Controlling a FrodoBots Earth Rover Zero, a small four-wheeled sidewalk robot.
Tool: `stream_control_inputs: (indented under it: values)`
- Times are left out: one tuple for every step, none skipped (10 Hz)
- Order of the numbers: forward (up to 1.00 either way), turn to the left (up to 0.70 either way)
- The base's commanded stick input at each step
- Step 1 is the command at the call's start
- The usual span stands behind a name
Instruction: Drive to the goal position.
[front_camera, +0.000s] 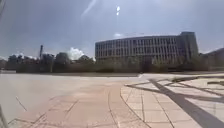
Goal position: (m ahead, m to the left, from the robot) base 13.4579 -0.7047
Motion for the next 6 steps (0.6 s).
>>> stream_control_inputs:
  values:
    - [0.50,0.01]
    - [0.50,0.01]
    - [0.50,0.01]
    - [0.50,0.01]
    - [0.50,0.01]
    - [0.50,0.01]
